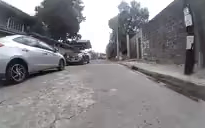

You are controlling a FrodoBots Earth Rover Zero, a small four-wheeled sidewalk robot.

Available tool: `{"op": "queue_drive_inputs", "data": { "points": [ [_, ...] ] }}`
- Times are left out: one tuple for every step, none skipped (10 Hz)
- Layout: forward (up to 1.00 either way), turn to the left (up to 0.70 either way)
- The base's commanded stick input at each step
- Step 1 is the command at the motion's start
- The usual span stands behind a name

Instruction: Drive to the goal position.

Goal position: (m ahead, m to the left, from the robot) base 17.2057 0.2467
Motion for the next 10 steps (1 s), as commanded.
{"op": "queue_drive_inputs", "data": {
  "points": [
    [1.00, 0.03],
    [1.00, 0.03],
    [1.00, 0.03],
    [1.00, 0.03],
    [1.00, 0.03],
    [1.00, 0.03],
    [1.00, 0.03],
    [1.00, 0.03],
    [1.00, 0.03],
    [1.00, 0.03]
  ]
}}
